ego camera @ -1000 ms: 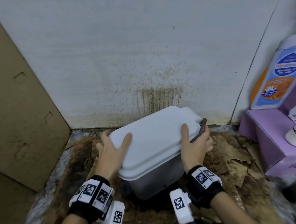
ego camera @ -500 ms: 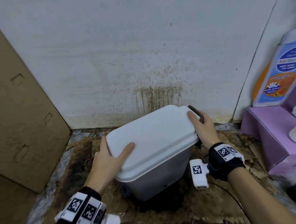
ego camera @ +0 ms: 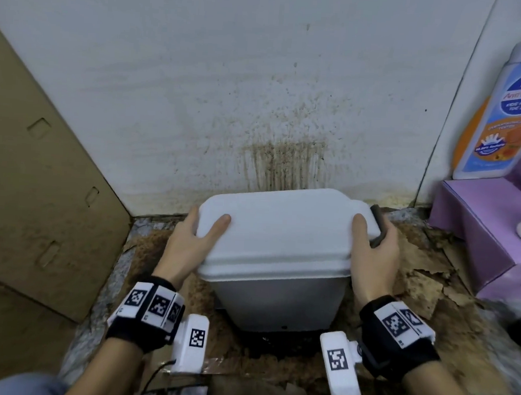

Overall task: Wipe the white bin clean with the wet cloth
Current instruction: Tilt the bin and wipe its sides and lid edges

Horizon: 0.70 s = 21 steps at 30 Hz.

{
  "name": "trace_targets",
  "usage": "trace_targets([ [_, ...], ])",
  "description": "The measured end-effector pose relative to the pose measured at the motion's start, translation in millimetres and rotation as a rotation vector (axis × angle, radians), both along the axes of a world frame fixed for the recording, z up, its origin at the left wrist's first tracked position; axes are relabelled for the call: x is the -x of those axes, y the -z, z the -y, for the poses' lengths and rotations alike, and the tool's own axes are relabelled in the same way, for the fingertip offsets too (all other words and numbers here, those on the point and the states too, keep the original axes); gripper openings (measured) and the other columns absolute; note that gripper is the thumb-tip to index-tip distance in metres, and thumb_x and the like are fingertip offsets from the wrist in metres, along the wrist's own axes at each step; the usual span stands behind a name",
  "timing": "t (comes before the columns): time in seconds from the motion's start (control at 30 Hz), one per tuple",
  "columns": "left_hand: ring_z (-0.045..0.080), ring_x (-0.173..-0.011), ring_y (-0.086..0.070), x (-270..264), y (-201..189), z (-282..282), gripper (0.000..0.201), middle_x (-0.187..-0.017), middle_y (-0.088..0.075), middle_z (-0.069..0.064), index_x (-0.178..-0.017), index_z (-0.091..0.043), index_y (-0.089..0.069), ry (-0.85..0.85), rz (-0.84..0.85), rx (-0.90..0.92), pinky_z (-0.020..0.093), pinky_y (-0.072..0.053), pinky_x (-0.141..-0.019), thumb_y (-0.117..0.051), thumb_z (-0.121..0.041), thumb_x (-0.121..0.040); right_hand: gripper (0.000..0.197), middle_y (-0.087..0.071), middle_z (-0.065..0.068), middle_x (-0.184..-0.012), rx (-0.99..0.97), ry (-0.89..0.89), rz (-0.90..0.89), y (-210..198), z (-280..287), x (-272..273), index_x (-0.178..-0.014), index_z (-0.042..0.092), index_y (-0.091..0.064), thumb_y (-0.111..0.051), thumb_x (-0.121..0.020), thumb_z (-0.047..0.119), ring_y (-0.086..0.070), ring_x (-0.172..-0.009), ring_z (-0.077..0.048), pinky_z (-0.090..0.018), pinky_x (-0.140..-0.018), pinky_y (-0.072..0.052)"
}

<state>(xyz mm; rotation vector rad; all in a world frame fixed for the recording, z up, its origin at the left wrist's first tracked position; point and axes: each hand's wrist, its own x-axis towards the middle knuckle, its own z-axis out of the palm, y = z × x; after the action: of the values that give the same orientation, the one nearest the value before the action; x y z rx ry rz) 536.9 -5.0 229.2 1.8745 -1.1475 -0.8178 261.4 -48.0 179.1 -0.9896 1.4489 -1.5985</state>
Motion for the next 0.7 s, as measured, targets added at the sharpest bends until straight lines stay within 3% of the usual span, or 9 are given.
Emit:
trace_targets([
  [0.07, 0.021, -0.146, -0.04, -2.9, 2.2, 6.2, 0.096, -0.166, -0.032, -0.005, -0.163, -0.025, -0.022, 0.002, -0.014, -0.001, 0.036, -0.037, -0.111, -0.062, -0.068, -0.087, 0.057, -0.053, 0.009, -0.143, -0.005, 0.02, -0.016, 6.6, -4.4, 0.2, -0.146, 0.027, -0.046, -0.059, -0.095, 0.049, -0.048, -0.134, -0.016, -0.041, -0.11, -0.045],
  [0.2, 0.019, -0.147, -0.038, -8.5, 7.6, 12.9, 0.091, -0.166, -0.032, -0.007, -0.163, -0.025, -0.025, -0.009, -0.081, 0.043, 0.031, -0.035, -0.109, -0.064, -0.062, -0.09, 0.062, -0.049, 0.005, -0.148, -0.01, 0.017, -0.072, 15.5, -13.5, -0.7, -0.148, 0.029, -0.041, -0.042, -0.096, 0.062, -0.041, -0.139, -0.02, -0.049, -0.114, -0.038],
  [0.3, 0.02, -0.147, -0.04, -16.0, 18.0, 16.4, 0.095, -0.166, -0.034, -0.007, -0.162, -0.029, -0.027, -0.023, -0.115, 0.029, 0.04, -0.036, -0.117, -0.067, -0.067, -0.085, 0.051, -0.045, 0.003, -0.15, -0.02, 0.012, -0.059, 12.3, -14.0, 0.2, -0.151, 0.022, -0.039, -0.032, -0.107, 0.047, -0.039, -0.141, -0.016, -0.04, -0.117, -0.032],
  [0.37, 0.021, -0.147, -0.04, -20.3, 23.0, 17.5, 0.098, -0.165, -0.034, -0.008, -0.162, -0.031, -0.027, -0.02, -0.119, 0.024, 0.046, -0.036, -0.119, -0.068, -0.071, -0.082, 0.048, -0.049, 0.002, -0.145, -0.053, -0.011, -0.011, 9.2, -11.2, 3.3, -0.149, 0.017, -0.042, -0.031, -0.109, 0.04, -0.043, -0.134, -0.014, -0.03, -0.109, -0.034],
  [0.47, 0.022, -0.146, -0.042, -22.9, 25.8, 18.0, 0.103, -0.164, -0.036, -0.009, -0.161, -0.032, -0.03, -0.015, -0.101, 0.029, 0.05, -0.036, -0.119, -0.068, -0.079, -0.077, 0.041, -0.055, -0.003, -0.122, -0.072, -0.048, 0.004, 9.0, -6.9, 8.2, -0.128, 0.007, -0.053, -0.032, -0.108, 0.037, -0.051, -0.113, -0.016, -0.034, -0.1, -0.039],
  [0.53, 0.024, -0.145, -0.042, -22.9, 27.2, 17.1, 0.105, -0.163, -0.039, -0.004, -0.16, -0.03, -0.033, -0.023, -0.018, 0.023, 0.052, -0.036, -0.119, -0.062, -0.085, -0.075, 0.042, -0.055, -0.001, -0.117, -0.057, -0.052, -0.009, 8.8, -7.2, 9.5, -0.129, 0.004, -0.054, -0.033, -0.109, 0.034, -0.051, -0.108, -0.015, -0.034, -0.097, -0.041],
  [0.6, 0.028, -0.145, -0.037, -21.4, 25.7, 14.8, 0.096, -0.157, -0.043, 0.005, -0.157, -0.028, -0.039, -0.051, 0.184, 0.04, 0.055, -0.033, -0.119, -0.054, -0.085, -0.081, 0.035, -0.056, 0.001, -0.113, -0.042, -0.04, -0.006, 7.7, -8.6, 9.9, -0.12, 0.009, -0.058, -0.033, -0.109, 0.031, -0.051, -0.105, -0.013, -0.032, -0.095, -0.041],
  [0.7, 0.026, -0.142, -0.033, -10.6, 12.6, 8.6, 0.06, -0.147, -0.047, 0.007, -0.148, -0.026, -0.05, -0.112, 0.505, 0.214, 0.048, -0.026, -0.118, -0.053, -0.06, -0.098, 0.021, -0.051, 0.011, -0.089, -0.01, -0.044, 0.013, -0.1, -12.2, 6.3, -0.094, 0.024, -0.05, -0.034, -0.108, 0.025, -0.047, -0.084, -0.005, -0.03, -0.088, -0.038],
])
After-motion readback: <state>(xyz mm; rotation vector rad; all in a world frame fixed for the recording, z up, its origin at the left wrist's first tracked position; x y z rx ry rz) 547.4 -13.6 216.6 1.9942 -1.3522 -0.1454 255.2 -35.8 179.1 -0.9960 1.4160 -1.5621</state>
